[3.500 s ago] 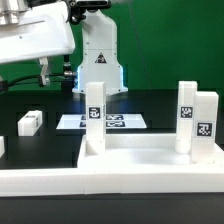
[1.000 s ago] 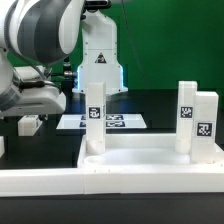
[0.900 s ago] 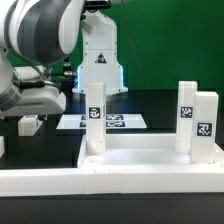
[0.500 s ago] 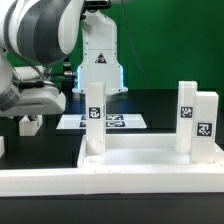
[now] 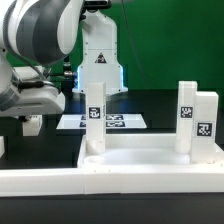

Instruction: Assemble desk

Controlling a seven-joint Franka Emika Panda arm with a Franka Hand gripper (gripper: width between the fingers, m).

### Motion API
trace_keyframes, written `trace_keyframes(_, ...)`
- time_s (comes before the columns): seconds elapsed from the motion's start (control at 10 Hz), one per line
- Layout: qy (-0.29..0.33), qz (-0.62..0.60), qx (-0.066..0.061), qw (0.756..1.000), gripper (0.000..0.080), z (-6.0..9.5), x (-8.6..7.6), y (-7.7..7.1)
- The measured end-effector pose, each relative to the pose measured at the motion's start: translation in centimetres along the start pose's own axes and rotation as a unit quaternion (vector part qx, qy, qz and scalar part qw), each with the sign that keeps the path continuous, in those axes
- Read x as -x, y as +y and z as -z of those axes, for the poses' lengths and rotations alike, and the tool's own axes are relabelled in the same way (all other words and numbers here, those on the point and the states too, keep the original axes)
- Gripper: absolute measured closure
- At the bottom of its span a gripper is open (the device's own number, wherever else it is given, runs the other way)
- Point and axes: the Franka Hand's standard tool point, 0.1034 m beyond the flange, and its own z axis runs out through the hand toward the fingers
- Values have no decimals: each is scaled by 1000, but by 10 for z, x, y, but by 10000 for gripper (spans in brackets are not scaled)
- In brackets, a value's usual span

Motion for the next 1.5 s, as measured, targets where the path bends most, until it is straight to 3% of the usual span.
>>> trace_keyframes(0.2,-3,0,-2,1000,798,2,2,-2)
trace_keyframes(0.3,-3,1,-3,1000,677,10,3,-6)
trace_keyframes(0.5,-3,-3,-2,1000,403,9,1,-9)
trace_keyframes(0.6,-5,-8,-2,1000,403,8,0,-12)
trace_keyframes(0.7,-9,-10,-2,1000,220,2,-1,-15)
trace_keyframes(0.8,-13,-12,-1,1000,171,-7,-3,-17)
trace_keyframes(1.1,-27,-17,-7,999,151,-25,-2,-12)
trace_keyframes(1.5,-25,-18,-7,999,150,-24,-2,-11)
